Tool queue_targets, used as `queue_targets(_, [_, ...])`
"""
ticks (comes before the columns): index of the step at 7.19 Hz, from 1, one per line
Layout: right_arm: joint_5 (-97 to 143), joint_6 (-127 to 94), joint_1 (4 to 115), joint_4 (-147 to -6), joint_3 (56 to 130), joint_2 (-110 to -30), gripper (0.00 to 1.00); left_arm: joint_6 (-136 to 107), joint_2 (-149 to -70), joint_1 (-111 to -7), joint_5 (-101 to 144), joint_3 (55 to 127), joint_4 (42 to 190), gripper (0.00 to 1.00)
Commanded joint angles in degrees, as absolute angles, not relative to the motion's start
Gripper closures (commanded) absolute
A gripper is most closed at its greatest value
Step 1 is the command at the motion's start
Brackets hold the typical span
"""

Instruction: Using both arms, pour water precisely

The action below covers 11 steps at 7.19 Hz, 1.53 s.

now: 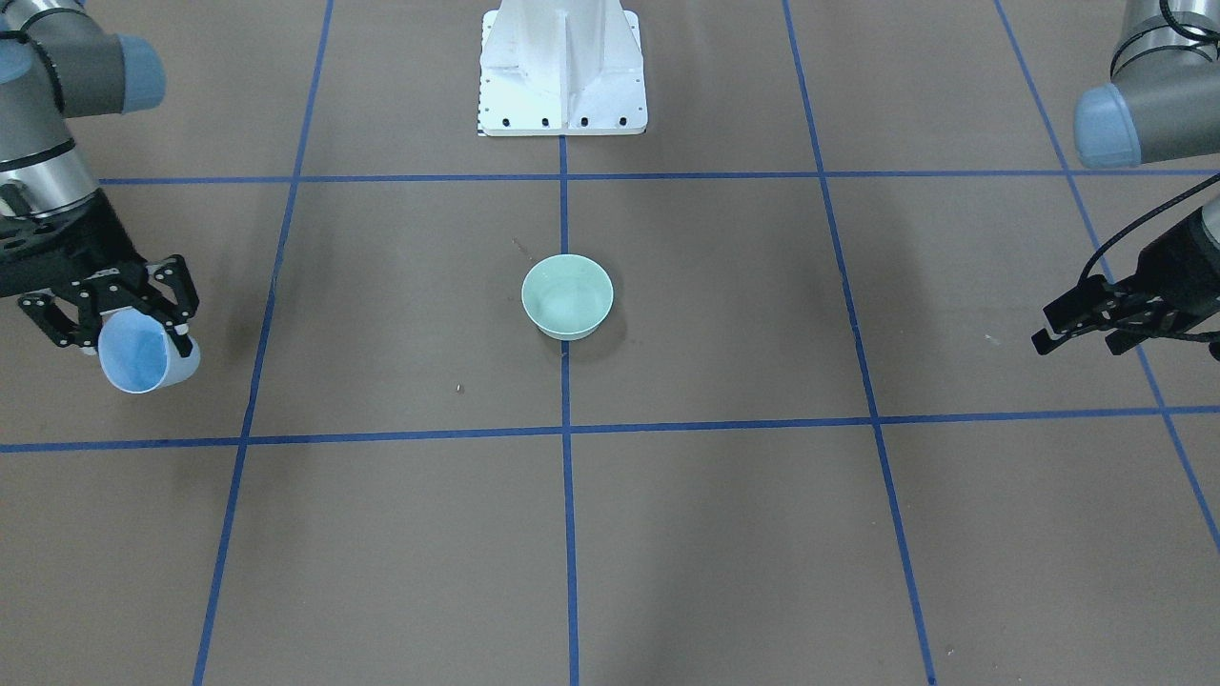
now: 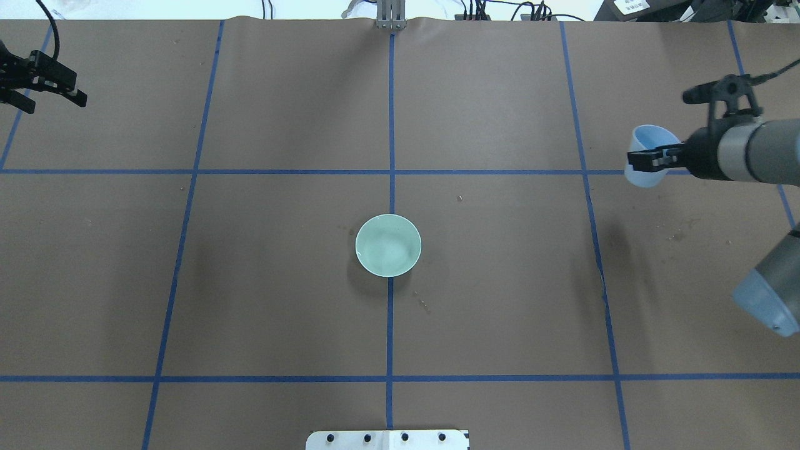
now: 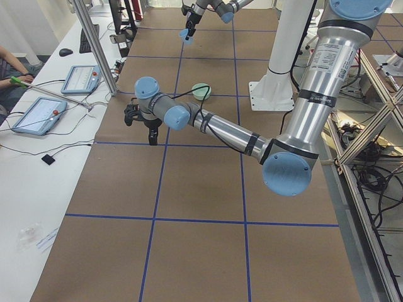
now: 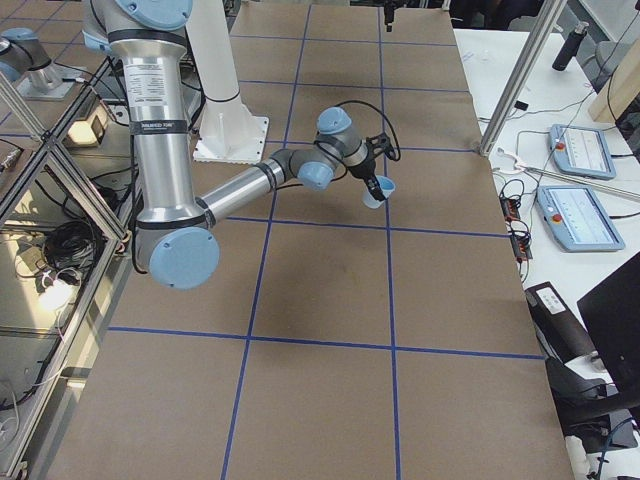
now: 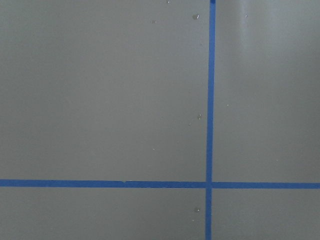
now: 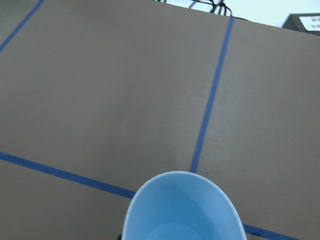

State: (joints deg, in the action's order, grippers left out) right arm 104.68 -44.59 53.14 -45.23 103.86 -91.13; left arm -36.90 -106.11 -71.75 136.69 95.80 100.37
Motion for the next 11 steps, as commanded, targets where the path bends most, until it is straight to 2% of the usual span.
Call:
queue_targets(1, [108.37, -44.73, 57.39, -23.03, 94.96, -99.20, 1.00, -35.07, -105.38, -72.42, 136.58, 95.89, 100.20, 0.02])
queue_targets(4, [102.92, -44.65, 56.43, 5.90, 79.93, -101.60, 1.00, -35.07, -105.38, -72.42, 136.58, 95.89, 100.11, 0.01])
queue_targets(7, [93.56, -39.29, 42.59, 10.19, 79.36, -101.69, 0.98, -35.07, -105.38, -72.42, 136.58, 95.98, 99.76, 0.01])
queue_targets(11, [93.08, -37.36, 42.10, 10.20, 80.24, -103.44, 0.97, -35.07, -105.21, -72.60, 136.58, 95.98, 99.76, 0.01])
